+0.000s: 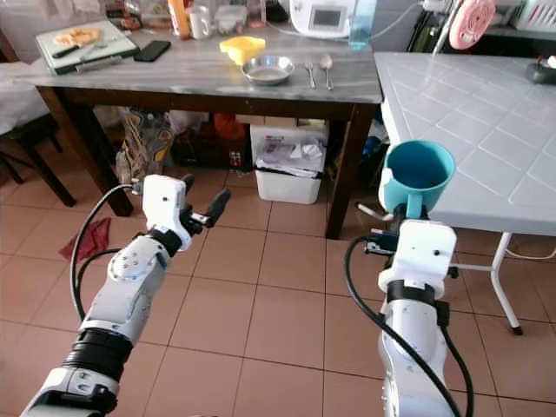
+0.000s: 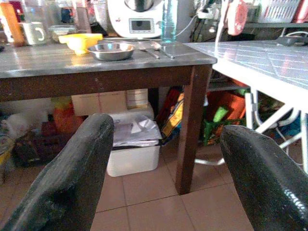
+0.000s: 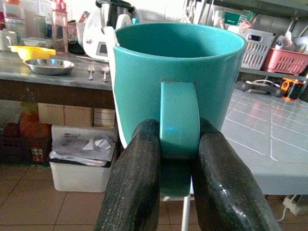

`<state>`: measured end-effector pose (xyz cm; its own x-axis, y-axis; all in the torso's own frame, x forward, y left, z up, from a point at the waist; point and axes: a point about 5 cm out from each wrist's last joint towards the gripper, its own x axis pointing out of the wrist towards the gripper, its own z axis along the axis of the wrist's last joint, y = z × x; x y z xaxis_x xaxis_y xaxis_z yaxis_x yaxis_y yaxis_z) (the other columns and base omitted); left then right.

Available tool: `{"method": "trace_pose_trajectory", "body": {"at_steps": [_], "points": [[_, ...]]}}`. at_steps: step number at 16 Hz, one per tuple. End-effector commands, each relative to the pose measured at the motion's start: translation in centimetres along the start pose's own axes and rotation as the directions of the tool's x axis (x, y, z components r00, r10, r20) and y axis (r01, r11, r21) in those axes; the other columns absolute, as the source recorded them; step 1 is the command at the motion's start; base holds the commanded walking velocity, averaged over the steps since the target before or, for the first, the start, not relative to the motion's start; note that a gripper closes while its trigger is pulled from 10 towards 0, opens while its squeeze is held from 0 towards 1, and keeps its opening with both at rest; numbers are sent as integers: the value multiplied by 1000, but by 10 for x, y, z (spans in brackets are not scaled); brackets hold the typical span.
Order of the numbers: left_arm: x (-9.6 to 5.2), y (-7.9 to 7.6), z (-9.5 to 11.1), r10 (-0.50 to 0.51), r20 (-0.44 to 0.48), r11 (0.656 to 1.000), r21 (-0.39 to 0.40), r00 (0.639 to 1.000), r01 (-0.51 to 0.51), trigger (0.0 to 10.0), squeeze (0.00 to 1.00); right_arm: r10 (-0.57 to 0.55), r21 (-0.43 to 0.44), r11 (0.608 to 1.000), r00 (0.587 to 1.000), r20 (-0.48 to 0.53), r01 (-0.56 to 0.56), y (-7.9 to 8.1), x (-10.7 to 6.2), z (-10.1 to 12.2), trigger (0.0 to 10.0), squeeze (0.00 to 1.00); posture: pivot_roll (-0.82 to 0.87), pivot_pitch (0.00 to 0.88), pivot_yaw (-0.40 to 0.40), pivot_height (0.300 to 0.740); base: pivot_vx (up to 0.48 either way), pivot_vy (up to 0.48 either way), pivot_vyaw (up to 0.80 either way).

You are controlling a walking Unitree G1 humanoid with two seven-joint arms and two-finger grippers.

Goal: Setting the table

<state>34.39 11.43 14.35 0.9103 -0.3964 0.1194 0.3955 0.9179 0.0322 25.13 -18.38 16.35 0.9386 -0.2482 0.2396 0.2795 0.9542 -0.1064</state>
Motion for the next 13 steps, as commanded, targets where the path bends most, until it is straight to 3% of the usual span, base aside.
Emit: {"method": "trace_pose_trajectory", "body": {"at_steps": [1, 3, 13], "points": [[-1, 2, 4, -3, 20, 1000, 9, 1000, 2, 10000, 0, -3, -5, 1000, 1000, 18, 3, -1, 1, 2, 10000, 0, 72, 62, 14, 740, 0, 0, 0], [-1, 1, 4, -7, 21, 1000, 5, 1000, 7, 10000, 0, -2, -5, 1000, 1000, 17, 2, 0, 0, 2, 10000, 0, 67, 63, 14, 740, 0, 0, 0], [2, -4, 4, -18, 23, 1000, -4, 1000, 18, 10000, 0, 5, -12, 1000, 1000, 16, -5, -1, 2, 2, 10000, 0, 62, 58, 12, 740, 294, 0, 0]]}}
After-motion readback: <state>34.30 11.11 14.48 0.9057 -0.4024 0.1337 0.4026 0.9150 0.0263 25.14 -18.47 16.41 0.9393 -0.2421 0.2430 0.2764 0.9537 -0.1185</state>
